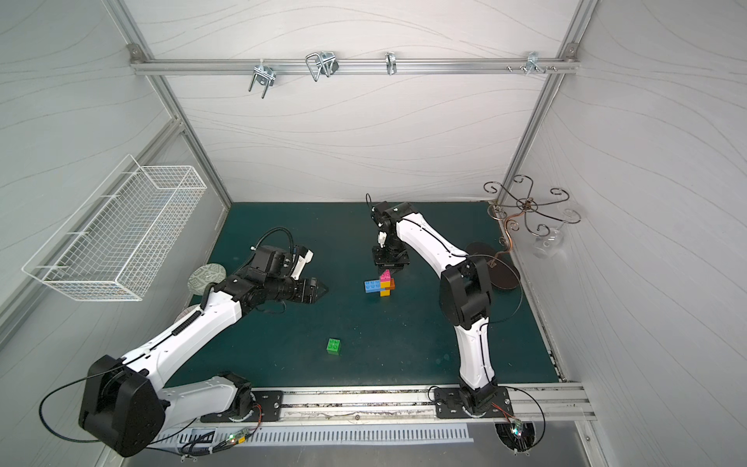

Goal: Assemble the number 4 with lego
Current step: Assemble the lego brick with the lego brick.

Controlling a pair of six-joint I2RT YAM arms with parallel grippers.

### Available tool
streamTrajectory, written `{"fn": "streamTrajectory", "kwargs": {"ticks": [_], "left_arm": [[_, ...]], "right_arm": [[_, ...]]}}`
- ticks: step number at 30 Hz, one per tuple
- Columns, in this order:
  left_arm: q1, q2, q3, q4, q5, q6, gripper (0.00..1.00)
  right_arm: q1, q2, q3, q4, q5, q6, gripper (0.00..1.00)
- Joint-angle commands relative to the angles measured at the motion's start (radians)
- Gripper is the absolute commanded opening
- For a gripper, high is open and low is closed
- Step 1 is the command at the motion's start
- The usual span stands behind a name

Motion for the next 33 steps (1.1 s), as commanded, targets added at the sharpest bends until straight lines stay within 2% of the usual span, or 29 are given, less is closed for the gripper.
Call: {"fn": "streamTrajectory", "kwargs": {"ticks": [1,14,33], "left_arm": [[-0.004,-0.001,0.008,0.023,0.021,0.016,0.80],[-0.004,-0.004,0.008,0.020,0.026,0.018,0.80],[-0.004,-0.024,0.005,0.024,0.001,0.014,0.80]], "right_arm": [[-0.002,0.109,-0.046,-0.033,0.036,-0.025,0.22],[-0.015,0.112,-0.094,-0.012,0.023,-0.024,0.22],[-0.023,0.031,0.018,-0.049,-0.002,-0.010,0.40]]}}
